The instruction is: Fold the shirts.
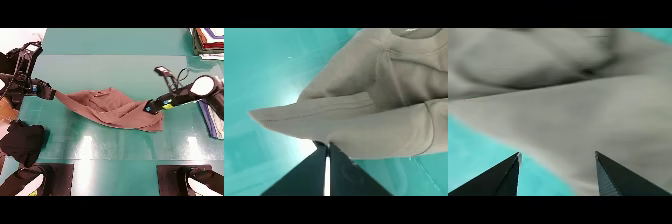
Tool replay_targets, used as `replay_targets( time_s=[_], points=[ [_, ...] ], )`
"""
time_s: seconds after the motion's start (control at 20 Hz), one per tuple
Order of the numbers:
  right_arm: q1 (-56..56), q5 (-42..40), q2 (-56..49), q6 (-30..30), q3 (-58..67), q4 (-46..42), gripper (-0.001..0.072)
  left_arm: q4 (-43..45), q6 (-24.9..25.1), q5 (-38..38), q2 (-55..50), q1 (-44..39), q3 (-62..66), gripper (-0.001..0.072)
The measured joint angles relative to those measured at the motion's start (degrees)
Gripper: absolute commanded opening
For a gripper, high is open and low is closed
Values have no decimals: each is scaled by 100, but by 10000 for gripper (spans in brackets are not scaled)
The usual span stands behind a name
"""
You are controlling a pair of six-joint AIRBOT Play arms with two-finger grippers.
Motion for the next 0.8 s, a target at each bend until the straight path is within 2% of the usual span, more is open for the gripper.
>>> replay_targets(
  time_s=[0.35, 0.4, 0.45, 0.5, 0.8],
  points=[
    [-1250, 24, -1121, -542, 52, -96, 533, 0, -125, 114, 0, 0, -13, 22],
    [-1285, 17, -1270, -579, 55, -96, 524, 2, -131, 122, 0, 0, -13, 22],
    [-1283, -7, -1399, -603, 55, -94, 449, 0, -133, 122, 0, 0, -13, 22],
    [-1266, -39, -1484, -623, 55, -90, 407, 0, -136, 129, 0, 0, -13, 22],
    [-960, -476, -1687, -662, 212, 57, 407, 0, -249, 133, 0, 0, -13, 22]
  ],
)
